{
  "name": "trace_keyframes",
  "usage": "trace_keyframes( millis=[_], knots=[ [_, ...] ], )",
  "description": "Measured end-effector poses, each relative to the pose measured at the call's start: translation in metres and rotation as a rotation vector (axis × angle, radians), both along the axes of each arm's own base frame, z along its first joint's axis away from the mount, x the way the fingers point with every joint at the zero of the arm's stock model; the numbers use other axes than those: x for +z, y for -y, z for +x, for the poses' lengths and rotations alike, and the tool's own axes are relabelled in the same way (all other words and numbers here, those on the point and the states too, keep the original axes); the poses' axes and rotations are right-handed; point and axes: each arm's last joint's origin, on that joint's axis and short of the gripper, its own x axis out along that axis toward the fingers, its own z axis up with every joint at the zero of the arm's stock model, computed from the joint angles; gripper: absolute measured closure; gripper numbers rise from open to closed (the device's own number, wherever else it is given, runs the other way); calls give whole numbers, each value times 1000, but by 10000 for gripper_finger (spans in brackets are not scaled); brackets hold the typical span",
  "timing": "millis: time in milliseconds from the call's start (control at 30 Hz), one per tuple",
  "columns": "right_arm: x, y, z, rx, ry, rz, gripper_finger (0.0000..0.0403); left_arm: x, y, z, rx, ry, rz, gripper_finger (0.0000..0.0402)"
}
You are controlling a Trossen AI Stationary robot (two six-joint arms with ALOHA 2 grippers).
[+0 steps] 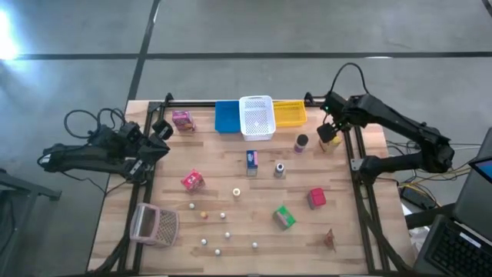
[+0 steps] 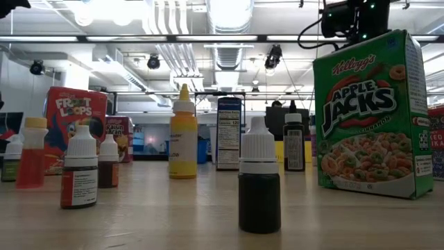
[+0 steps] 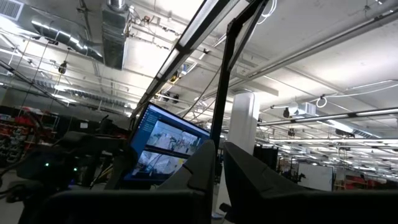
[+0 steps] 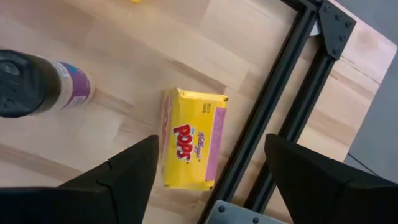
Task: Pick & Place Kitchen Items
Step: Put the yellow cereal box into the white bin
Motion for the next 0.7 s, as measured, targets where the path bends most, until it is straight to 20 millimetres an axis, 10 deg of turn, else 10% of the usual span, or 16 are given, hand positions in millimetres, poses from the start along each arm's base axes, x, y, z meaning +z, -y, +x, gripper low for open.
trace_keyframes(
  millis=[700],
  knots=[
    [-41,7,-4,24,37,97,125,0,0,0,0,0,0,362]
  ],
)
